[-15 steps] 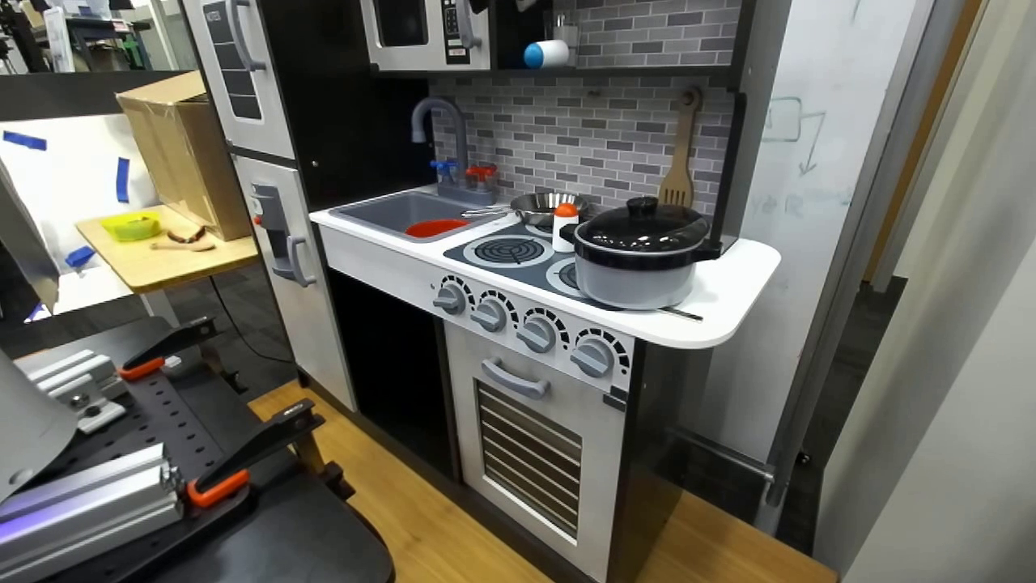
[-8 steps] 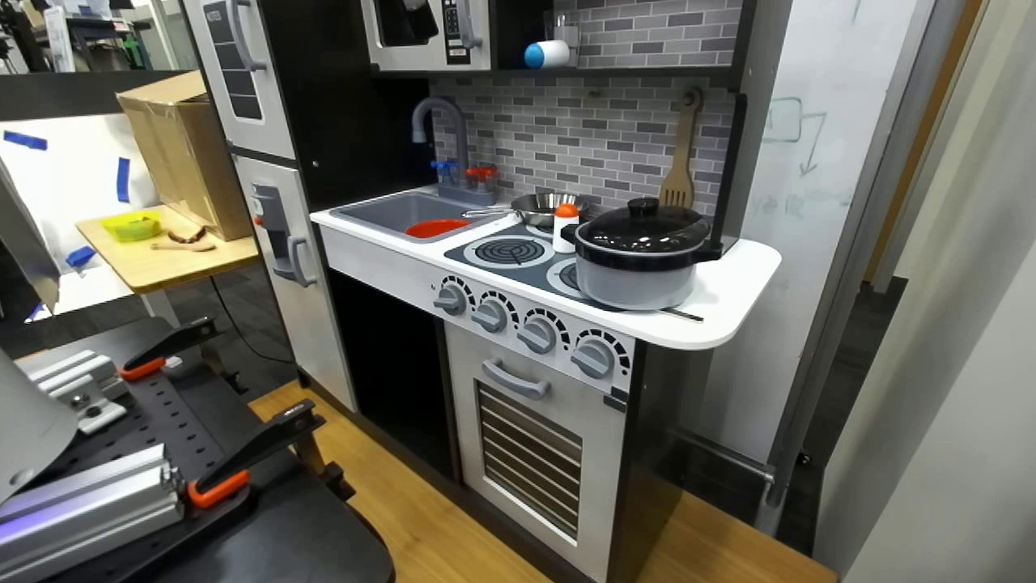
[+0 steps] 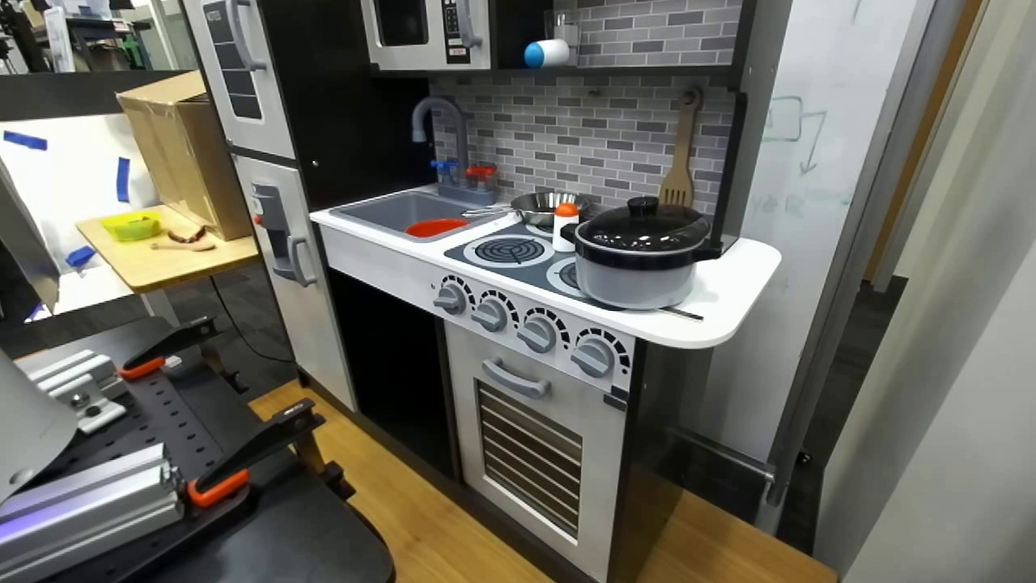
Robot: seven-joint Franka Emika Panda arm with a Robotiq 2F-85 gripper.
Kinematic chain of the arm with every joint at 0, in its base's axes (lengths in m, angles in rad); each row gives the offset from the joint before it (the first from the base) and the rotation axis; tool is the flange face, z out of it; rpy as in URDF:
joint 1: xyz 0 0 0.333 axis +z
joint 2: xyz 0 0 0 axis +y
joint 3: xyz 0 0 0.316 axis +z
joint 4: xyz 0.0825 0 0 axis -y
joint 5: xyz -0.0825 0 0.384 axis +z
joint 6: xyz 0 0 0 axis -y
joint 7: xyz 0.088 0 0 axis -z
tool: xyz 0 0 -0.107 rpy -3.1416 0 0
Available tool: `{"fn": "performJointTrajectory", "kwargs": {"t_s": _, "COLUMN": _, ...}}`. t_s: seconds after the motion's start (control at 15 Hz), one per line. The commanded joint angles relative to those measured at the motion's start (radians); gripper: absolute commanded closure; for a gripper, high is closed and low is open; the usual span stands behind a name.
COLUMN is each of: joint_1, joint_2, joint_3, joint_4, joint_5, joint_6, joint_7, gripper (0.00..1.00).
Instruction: Put the blue and white salt shaker on the shelf above the stove
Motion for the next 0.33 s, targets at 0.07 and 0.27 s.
{"fn": "performJointTrajectory", "kwargs": {"t_s": 0.07, "joint_1": 0.000, "joint_2": 0.008, "joint_3": 0.000, "joint_4": 0.003, "joint_5": -0.001, "joint_6": -0.003, "joint_7": 0.001, "gripper": 0.00}}
{"fn": "performJointTrajectory", "kwargs": {"t_s": 0.27, "joint_1": 0.000, "joint_2": 0.009, "joint_3": 0.000, "joint_4": 0.003, "joint_5": -0.001, "joint_6": -0.003, "joint_7": 0.002, "gripper": 0.00}}
